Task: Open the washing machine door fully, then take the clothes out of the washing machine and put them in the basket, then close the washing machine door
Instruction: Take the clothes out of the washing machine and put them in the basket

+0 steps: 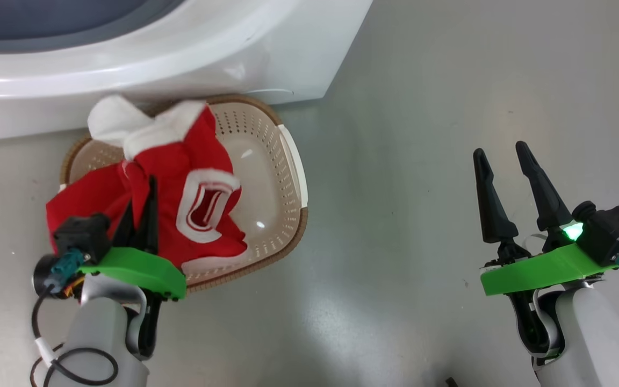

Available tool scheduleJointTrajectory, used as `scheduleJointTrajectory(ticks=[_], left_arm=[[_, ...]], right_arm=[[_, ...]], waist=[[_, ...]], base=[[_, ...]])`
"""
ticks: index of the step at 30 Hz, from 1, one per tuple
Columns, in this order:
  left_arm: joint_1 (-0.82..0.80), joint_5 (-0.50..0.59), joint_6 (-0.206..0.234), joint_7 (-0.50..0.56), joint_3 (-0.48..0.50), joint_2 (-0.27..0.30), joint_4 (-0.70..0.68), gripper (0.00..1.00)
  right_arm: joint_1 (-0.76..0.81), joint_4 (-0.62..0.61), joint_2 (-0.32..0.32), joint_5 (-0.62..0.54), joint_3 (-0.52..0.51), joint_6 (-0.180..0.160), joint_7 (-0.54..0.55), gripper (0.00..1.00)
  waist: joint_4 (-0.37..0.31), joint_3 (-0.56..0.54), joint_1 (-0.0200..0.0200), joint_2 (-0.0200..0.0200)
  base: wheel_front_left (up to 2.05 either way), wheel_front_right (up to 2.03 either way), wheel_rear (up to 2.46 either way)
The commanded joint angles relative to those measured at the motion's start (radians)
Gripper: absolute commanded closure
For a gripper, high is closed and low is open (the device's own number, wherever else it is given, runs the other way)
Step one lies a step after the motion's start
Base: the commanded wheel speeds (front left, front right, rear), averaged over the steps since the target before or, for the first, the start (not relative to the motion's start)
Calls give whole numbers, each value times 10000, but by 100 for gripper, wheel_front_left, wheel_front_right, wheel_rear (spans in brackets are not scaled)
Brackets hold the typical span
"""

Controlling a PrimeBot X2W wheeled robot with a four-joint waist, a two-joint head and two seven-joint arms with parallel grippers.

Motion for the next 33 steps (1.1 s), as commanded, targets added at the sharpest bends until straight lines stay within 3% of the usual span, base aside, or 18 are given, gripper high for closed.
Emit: scheduleJointTrajectory(ticks=[1, 25, 26, 33], left_arm=[[90, -70, 89, -44, 202, 224, -64, 100], [-2055, 362, -159, -44, -485, 224, 2716, 100], [-2093, 362, -161, -44, -473, 224, 2765, 95], [-2146, 342, -169, -44, -309, 224, 2838, 34]], right_arm=[[41, -257, -31, 72, 192, 73, -63, 0], [-657, -408, -31, 322, 199, 73, -63, 0], [-670, -406, -31, 326, 201, 73, -63, 0], [-689, -349, -31, 328, 198, 73, -63, 0]], waist=[[-41, 153, 0, 0], [-309, 1634, 0, 0], [-311, 1647, 0, 0], [-289, 1608, 0, 0]], base=[[0, 0, 0], [0, 0, 0], [0, 0, 0], [0, 0, 0]])
